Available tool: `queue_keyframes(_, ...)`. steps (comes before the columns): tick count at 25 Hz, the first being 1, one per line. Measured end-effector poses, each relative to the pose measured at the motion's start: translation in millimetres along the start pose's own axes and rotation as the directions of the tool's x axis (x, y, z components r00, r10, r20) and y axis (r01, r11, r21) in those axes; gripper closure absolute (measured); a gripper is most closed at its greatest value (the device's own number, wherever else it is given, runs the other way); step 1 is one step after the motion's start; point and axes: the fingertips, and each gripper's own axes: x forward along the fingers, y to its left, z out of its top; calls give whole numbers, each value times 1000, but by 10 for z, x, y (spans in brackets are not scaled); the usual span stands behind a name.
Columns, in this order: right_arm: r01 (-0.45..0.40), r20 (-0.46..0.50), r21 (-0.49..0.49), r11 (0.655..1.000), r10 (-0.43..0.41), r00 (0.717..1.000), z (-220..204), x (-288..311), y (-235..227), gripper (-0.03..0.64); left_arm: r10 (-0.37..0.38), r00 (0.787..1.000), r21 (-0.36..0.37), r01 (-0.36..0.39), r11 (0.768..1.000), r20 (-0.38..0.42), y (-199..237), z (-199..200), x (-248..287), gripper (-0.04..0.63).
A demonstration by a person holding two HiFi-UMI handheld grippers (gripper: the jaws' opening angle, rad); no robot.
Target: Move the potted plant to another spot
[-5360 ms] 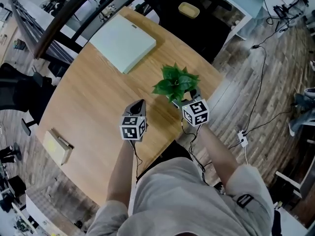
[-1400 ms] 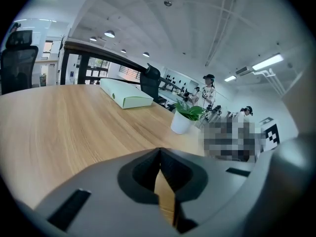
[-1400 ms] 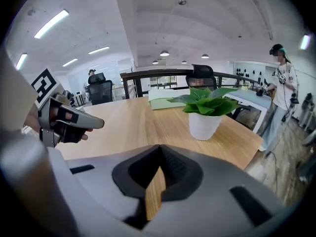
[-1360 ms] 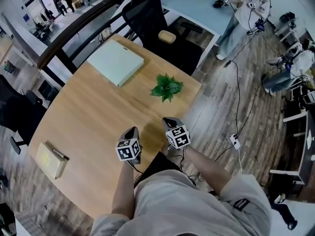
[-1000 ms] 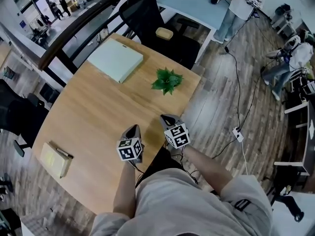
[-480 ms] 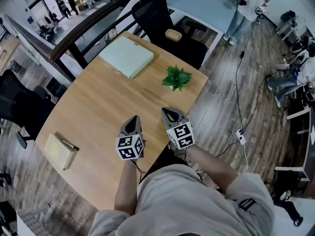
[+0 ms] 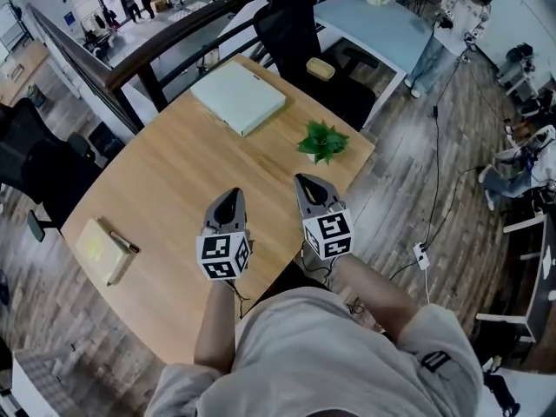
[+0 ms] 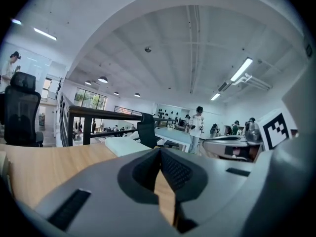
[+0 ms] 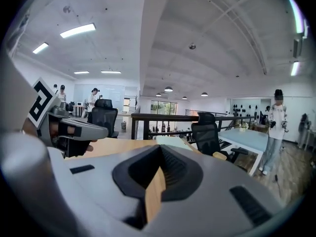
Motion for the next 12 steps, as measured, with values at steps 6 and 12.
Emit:
queue_keyframes(6, 14, 84, -6, 1000, -14, 996, 402, -75, -12, 614, 0, 996, 44, -4, 999, 90, -41, 434, -102, 583)
queue_keyframes(12, 42, 177, -20, 999, -38, 983, 807, -206, -69, 614, -8, 985, 85, -7, 996, 172, -150, 783, -224, 583)
